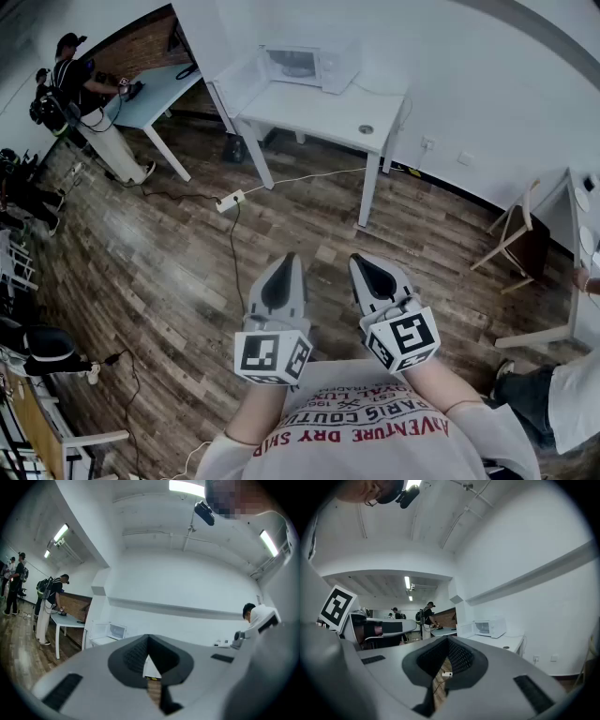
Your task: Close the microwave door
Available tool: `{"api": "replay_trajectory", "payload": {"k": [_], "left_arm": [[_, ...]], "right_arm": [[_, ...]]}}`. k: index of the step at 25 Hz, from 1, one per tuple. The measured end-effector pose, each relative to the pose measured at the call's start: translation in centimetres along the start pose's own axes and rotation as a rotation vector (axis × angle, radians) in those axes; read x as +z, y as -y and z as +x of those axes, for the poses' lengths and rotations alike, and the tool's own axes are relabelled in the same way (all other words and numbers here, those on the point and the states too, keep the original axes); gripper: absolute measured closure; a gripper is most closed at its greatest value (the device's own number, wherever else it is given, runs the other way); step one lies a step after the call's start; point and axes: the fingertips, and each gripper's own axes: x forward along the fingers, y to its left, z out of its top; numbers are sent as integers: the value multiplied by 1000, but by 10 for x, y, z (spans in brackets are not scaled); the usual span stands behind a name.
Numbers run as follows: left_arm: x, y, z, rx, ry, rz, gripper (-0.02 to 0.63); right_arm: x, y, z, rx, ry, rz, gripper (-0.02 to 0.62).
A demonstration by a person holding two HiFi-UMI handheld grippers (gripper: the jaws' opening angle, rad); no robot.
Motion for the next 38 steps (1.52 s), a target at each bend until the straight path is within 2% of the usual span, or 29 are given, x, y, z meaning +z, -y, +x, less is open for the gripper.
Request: {"api": "replay_trajectory", "payload": {"k": [7, 13, 17, 21, 27, 32, 38], "left_arm": [[-1, -2, 6, -11, -3, 45, 609], [-5, 0, 9, -24, -20, 45, 609], [-11, -5, 11, -20, -36, 24, 609], [-18, -17, 19, -49, -65, -21, 609], [-27, -63, 47, -54, -69, -40, 609], [-33, -117, 80, -66, -86, -44, 609], [-8, -206, 141, -99, -83, -67, 609]], "right_arm": [[-5, 3, 8, -4, -11, 11, 589], [-3, 1, 10, 9, 3, 49, 589], [-9, 3, 16, 7, -6, 66, 589], [-19, 4, 30, 3, -21, 91, 589], [-32, 5, 77, -6, -26, 99, 589], [-40, 10, 139, -44, -42, 113, 589], [-23, 6, 240, -81, -33, 112, 589]]}}
